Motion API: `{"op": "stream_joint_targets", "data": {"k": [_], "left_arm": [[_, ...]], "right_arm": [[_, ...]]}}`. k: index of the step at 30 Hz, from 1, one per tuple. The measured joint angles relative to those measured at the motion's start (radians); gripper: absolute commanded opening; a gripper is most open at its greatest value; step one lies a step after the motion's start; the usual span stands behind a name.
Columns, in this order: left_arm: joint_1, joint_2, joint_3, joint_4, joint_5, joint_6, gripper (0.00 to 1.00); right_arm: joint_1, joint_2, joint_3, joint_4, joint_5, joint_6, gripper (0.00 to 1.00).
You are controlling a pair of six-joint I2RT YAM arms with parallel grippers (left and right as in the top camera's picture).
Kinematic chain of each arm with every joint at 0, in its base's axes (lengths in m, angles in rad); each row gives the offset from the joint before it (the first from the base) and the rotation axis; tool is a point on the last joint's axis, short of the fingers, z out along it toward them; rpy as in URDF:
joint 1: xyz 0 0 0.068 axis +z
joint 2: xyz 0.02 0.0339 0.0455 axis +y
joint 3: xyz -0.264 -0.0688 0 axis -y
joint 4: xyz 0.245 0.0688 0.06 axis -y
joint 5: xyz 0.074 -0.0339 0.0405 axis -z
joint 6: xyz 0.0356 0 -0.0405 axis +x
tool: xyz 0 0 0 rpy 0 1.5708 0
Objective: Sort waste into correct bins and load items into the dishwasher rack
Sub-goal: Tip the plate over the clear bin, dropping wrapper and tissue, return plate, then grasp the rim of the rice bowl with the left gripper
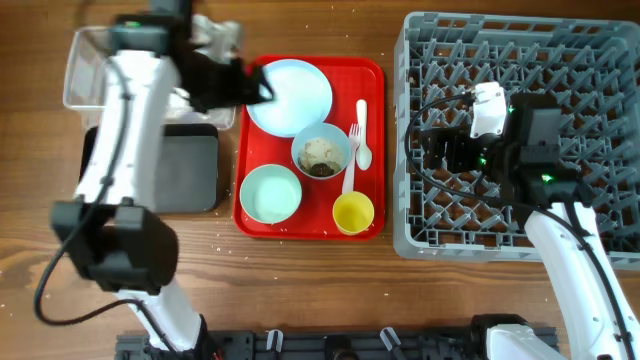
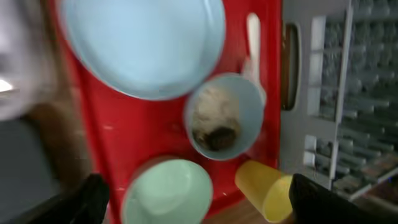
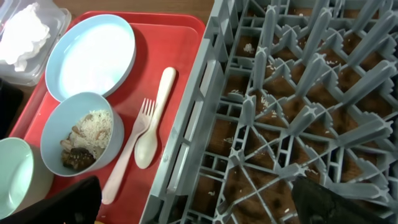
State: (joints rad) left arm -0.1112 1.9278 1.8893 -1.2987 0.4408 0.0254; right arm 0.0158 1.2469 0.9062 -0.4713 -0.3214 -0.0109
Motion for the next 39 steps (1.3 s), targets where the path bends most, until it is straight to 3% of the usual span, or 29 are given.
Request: {"op": "stream_joint_targets", "data": {"k": [5,10,15,20,25,28,32,39], "left_arm": [[-0.174,0.011,-0.103,0.064,-0.099,-0.12,0.9],[-0.294,0.014,-0.238,0.309,-0.16,-0.217,0.91],[-0.411,0.039,-0.338,0.563,-0.175,-0.251,0.8],[-0.46,0.1,-0.344,0.628,-0.206,-0.273,0.74],[-0.481,0.167,-0.344,0.632,-0.237,-0.299,0.62],[-0.483,0.196,-0.344,0.634,-0.243,-0.301,0.49],[-0.483,0.202,-0.344,0.636,-0.249,-0.304,0.43],[-0.483,0.202,-0.344,0.637,-0.251,-0.317,0.17]], "right_arm": [[0.0,0.0,0.0,0.0,0.0,0.01,1.0],[0.0,0.0,0.0,0.0,0.0,0.011,1.0],[0.0,0.0,0.0,0.0,0.0,0.014,1.0],[0.0,0.0,0.0,0.0,0.0,0.027,1.0],[0.0,0.0,0.0,-0.006,0.0,0.034,1.0],[0.0,0.0,0.0,-0.008,0.0,0.034,1.0],[0.0,0.0,0.0,-0.008,0.0,0.034,1.0],[0.0,0.0,0.0,-0.008,0.0,0.034,1.0]]}}
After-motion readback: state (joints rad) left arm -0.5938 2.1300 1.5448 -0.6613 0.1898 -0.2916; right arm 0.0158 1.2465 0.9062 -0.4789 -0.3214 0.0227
